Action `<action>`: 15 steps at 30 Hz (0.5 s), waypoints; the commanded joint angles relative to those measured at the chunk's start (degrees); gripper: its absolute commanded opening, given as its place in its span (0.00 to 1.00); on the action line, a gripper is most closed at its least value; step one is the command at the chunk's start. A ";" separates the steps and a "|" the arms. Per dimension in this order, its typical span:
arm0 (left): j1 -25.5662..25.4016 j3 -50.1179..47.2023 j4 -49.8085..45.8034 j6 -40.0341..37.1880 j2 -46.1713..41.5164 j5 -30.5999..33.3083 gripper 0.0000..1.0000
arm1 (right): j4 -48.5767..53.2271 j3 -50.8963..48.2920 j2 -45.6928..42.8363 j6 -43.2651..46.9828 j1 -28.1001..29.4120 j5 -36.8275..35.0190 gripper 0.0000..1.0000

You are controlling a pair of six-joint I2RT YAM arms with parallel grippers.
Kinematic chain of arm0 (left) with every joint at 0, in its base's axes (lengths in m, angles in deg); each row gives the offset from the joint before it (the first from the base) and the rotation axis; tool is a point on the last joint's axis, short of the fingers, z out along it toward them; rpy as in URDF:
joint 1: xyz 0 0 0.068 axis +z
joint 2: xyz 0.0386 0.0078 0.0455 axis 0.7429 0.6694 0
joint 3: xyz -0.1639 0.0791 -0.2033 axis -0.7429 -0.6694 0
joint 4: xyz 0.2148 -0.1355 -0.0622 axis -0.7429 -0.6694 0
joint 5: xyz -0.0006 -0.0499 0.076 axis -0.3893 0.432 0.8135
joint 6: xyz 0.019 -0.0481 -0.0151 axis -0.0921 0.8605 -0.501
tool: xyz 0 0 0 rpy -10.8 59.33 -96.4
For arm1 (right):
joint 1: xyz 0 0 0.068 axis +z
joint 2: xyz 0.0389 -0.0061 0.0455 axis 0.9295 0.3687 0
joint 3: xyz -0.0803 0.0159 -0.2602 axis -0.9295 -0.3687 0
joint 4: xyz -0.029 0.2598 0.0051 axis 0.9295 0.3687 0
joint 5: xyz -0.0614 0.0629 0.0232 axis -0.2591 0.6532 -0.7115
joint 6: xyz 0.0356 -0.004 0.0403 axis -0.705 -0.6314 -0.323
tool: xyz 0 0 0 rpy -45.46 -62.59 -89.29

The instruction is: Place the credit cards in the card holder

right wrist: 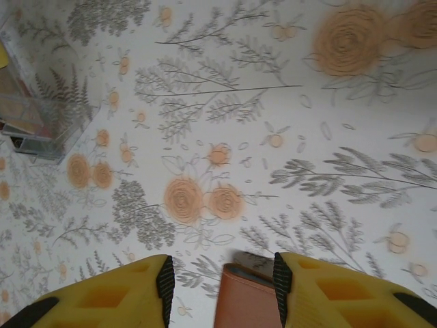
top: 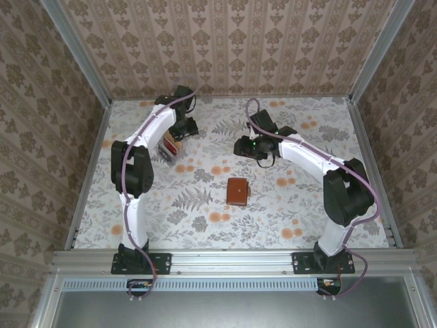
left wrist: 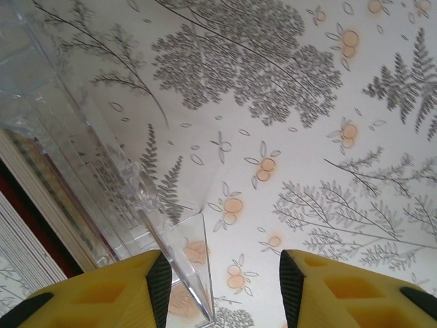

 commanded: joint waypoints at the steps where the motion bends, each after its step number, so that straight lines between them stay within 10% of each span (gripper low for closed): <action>1: -2.25 1.15 -1.44 -0.08 0.93 -4.82 0.48 | 0.41 -1.87 -3.10 -0.69 -1.45 -1.49 0.46; 15: -9.06 -0.35 2.08 3.89 -3.09 -7.96 0.49 | -0.34 -6.52 -7.10 0.11 -4.14 -0.80 0.46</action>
